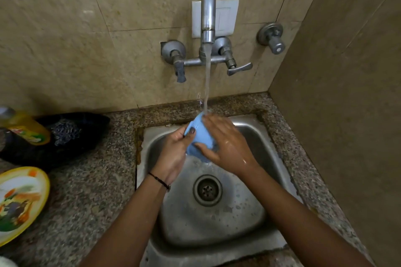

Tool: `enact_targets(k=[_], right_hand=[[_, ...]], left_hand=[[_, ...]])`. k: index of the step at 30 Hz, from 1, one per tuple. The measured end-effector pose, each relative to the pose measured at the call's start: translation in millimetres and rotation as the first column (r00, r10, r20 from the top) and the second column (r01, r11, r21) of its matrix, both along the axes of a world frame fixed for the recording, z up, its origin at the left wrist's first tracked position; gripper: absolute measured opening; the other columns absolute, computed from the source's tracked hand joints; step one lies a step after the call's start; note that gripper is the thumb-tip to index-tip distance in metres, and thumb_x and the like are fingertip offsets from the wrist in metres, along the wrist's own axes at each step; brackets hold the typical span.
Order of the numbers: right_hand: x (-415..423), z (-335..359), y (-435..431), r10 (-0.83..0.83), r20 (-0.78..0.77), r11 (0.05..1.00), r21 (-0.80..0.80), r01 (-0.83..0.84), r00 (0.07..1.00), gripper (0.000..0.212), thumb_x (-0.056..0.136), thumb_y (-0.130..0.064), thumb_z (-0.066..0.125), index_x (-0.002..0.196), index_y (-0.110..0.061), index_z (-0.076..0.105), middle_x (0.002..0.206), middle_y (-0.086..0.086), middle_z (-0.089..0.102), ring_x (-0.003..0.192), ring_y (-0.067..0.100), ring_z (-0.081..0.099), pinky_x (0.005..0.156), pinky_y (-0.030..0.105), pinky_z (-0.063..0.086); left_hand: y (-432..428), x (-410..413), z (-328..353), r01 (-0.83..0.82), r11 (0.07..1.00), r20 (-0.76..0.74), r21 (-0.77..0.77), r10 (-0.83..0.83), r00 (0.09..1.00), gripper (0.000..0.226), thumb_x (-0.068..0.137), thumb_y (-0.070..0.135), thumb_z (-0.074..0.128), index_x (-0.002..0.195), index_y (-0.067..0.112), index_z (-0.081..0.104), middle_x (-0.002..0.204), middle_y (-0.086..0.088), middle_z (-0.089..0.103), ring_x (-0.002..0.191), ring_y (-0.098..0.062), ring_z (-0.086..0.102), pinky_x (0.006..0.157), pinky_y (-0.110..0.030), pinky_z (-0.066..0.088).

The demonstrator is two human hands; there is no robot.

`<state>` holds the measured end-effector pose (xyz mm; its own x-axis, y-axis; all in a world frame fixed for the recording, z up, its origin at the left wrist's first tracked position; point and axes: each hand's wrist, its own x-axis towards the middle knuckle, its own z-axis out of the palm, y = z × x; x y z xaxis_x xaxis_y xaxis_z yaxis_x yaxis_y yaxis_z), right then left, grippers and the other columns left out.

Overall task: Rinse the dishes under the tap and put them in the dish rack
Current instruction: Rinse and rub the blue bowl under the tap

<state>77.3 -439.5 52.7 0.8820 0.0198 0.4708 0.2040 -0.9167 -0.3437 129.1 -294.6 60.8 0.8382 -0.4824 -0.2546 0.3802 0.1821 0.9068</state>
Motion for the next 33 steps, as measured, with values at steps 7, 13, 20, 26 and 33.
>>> enact_targets(k=[7,13,20,26,33], right_hand=[[7.1,6.2,-2.5,0.065,0.015,0.994,-0.094,-0.063,0.998,0.055,0.089,-0.042,0.054,0.128,-0.003,0.055,0.134,0.013,0.055,0.127,0.024,0.05,0.111,0.036,0.033],[12.4,5.8,2.0,0.147,0.14,0.969,-0.22,-0.114,0.979,0.036,0.092,-0.024,0.05,0.122,-0.008,0.062,0.129,0.011,0.06,0.122,0.023,0.054,0.107,0.04,0.039],[30.2,11.3,1.0,-0.173,-0.468,0.333,0.8,0.498,0.867,0.028,0.098,-0.036,0.044,0.097,-0.017,0.064,0.099,0.005,0.065,0.095,0.021,0.059,0.081,0.034,0.045],[7.0,-16.8,18.3,-0.062,-0.492,0.267,0.83,0.489,0.869,0.024,0.101,-0.024,0.04,0.111,-0.011,0.057,0.109,0.006,0.06,0.108,0.024,0.057,0.085,0.03,0.049],[-16.9,-19.2,60.9,0.048,-0.188,0.96,0.28,0.006,0.981,0.062,0.099,-0.043,0.023,0.148,-0.006,0.024,0.156,0.006,0.021,0.146,0.012,0.01,0.12,0.034,0.004]], left_hand=[[1.4,1.1,-4.0,-0.043,0.999,0.02,0.015,0.043,0.999,0.027,0.099,0.016,0.047,0.121,0.011,0.061,0.109,-0.009,0.072,0.093,-0.019,0.07,0.076,-0.029,0.058],[3.6,0.8,-4.5,-0.061,0.998,0.042,0.012,0.061,0.997,0.025,0.098,0.015,0.048,0.118,0.012,0.063,0.11,-0.007,0.072,0.098,-0.019,0.069,0.082,-0.03,0.056],[6.1,1.6,-8.4,-0.121,0.986,-0.084,-0.111,0.112,0.99,0.024,0.1,0.02,0.043,0.116,0.014,0.061,0.104,-0.002,0.072,0.093,-0.019,0.068,0.081,-0.041,0.054],[12.0,4.2,-21.9,-0.262,0.944,-0.261,-0.202,0.206,0.943,0.034,0.1,0.027,0.038,0.128,0.014,0.051,0.117,-0.012,0.061,0.107,-0.03,0.058,0.079,-0.051,0.056],[4.5,-5.8,-34.5,-0.327,0.933,-0.468,-0.152,0.223,0.855,0.041,0.101,0.03,0.041,0.13,0.004,0.054,0.098,-0.01,0.073,0.087,-0.02,0.07,0.07,-0.034,0.058]])
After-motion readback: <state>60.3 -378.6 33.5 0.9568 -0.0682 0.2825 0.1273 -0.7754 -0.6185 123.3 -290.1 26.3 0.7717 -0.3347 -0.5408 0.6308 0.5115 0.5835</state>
